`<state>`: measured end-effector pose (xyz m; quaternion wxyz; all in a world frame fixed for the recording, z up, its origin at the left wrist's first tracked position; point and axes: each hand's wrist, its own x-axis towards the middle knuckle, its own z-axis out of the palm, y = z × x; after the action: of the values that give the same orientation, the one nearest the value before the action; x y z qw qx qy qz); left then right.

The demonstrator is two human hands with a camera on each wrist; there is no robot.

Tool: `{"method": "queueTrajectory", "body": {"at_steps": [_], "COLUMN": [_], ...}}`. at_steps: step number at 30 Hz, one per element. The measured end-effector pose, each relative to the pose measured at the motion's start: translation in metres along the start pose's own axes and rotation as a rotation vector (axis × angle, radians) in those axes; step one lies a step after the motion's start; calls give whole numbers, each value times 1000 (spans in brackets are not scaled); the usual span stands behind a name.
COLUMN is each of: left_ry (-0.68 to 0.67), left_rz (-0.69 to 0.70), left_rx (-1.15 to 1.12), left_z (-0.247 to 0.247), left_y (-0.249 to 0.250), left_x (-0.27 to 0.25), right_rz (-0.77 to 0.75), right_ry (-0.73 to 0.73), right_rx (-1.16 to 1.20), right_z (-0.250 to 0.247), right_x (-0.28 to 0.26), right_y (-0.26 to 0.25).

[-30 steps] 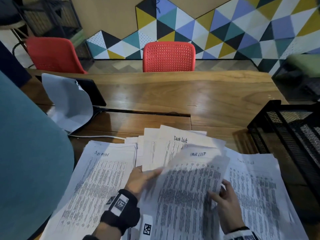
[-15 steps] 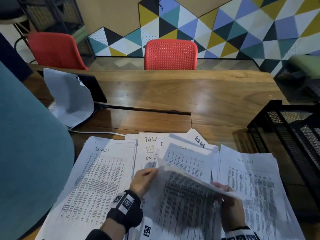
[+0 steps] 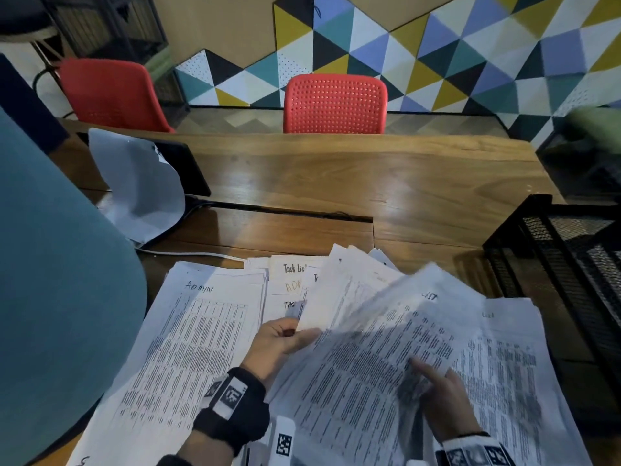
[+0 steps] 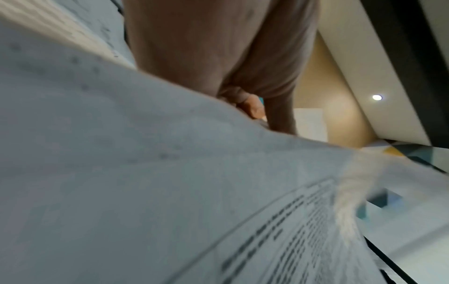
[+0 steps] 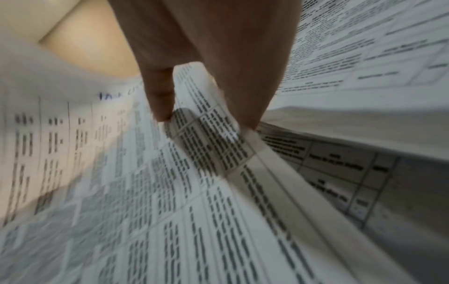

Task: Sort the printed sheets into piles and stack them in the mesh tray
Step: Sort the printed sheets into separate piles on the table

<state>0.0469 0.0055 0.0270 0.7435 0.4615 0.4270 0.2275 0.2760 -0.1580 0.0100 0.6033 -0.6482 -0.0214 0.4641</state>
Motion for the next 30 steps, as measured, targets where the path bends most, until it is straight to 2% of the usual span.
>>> {"method": "queueTrajectory", "body": {"at_steps": [3,7,9,11,13,14,16,18,20,22,23,26,28,30], "left_ry": [17,96,138,133,84,45,13,47,57,97,139,254,268,287], "left_rz": [32,17,-27,-78,-140,-153,-182,-223,-220,-187,-154,-81,-74,-52], "left_rx": [-54,-179,-189,-183,-83,-41,8,58,30,1,88,693,919,995], "left_z": [3,5,4,2,3,3,7,12,16,16,18,18,23,31], "left_y": [6,12,11,9,9,9,12,19,24,24,20,-6,-22,-30], "left_x": [-1,-2,-2,-2,-6,-8,-14,-17,-16,-11,-5,10,18,26], "right_rz": [86,-54,-95,2,-86,-65,5,-32,-46,-18,-18,-49,-90,-77], "right_ry": [-61,-64,-17,-111,-12,-18,-93,-108,-94,-38,22,226,395,533], "right_rx": [22,56,142,213,53,-49,-49,-158,-137,16,85,33,-199,-491], "right_z": [2,1,-1,3,-2,2,12,20,20,12,0,-47,-87,-119], "right_x": [0,1,-1,-8,-6,-11,-18,-25,-30,-32,-28,-22,-16,-8], "right_y": [2,3,3,-5,5,4,-4,-12,-19,-31,-37,-65,-76,-81]}}
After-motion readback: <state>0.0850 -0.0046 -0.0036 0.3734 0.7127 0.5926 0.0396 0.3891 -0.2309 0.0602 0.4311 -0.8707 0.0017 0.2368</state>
